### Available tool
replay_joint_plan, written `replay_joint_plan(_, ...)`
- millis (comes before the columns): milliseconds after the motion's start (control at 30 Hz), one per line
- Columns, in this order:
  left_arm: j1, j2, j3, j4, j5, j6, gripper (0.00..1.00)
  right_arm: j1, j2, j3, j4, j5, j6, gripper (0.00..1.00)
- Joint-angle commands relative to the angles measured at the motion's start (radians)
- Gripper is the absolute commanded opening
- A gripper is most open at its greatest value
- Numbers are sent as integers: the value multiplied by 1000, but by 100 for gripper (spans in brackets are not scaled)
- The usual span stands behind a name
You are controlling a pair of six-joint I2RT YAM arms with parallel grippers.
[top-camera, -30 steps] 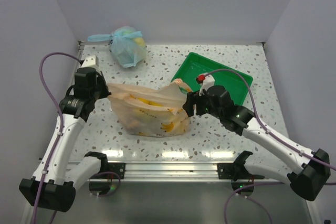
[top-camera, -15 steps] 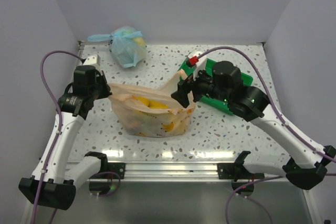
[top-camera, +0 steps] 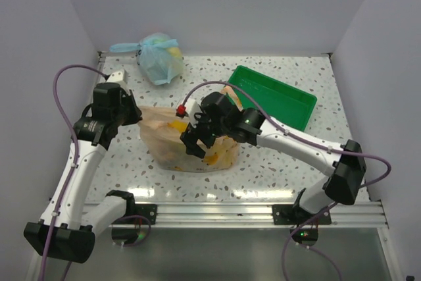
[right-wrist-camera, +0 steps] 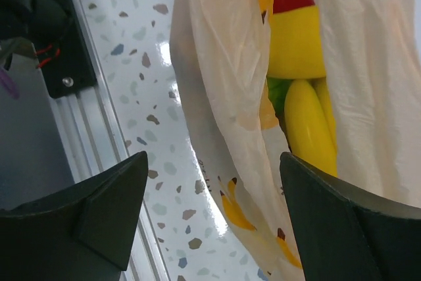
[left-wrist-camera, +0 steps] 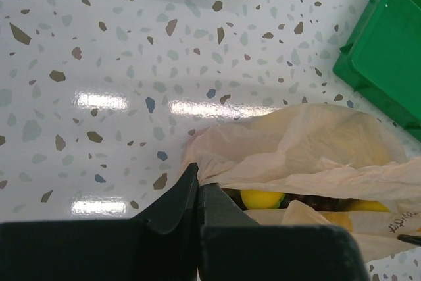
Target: Untie the knot of the plastic bag and take out the fruit
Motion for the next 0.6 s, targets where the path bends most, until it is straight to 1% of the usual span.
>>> replay_joint_plan(0, 11, -16, -17, 17, 25, -22, 0, 9, 34, -57, 111, 14, -28, 83)
replay_joint_plan(67, 11, -22, -37, 32, 40, -32, 0, 43, 77, -75, 112, 8, -37, 79)
replay_joint_plan(167, 11, -31, -81, 81, 51, -63, 0, 121, 112, -103, 95, -22, -64, 62)
replay_joint_plan(200, 11, -31, -95, 98, 52, -72, 0, 142, 118, -127, 101, -41, -65, 42)
replay_joint_plan(267, 11, -33, -144, 158, 48, -106, 0, 211, 124, -149, 102, -67, -68, 24)
replay_joint_plan(300, 9, -31, -160, 199, 43, -120, 0, 234, 127, -163, 99, -75, -72, 9)
replay_joint_plan(367, 9, -20, -204, 239, 32, -158, 0, 285, 138, -170, 89, -128, -78, 1)
replay_joint_plan(400, 9, -14, -216, 259, 32, -170, 0, 294, 150, -173, 78, -148, -78, 0)
replay_joint_plan(500, 12, 23, -249, 330, 0, -210, 0, 322, 179, -164, 37, -222, -91, 0)
replay_joint_plan(567, 12, 49, -247, 350, 3, -229, 0, 333, 187, -147, 10, -230, -98, 0)
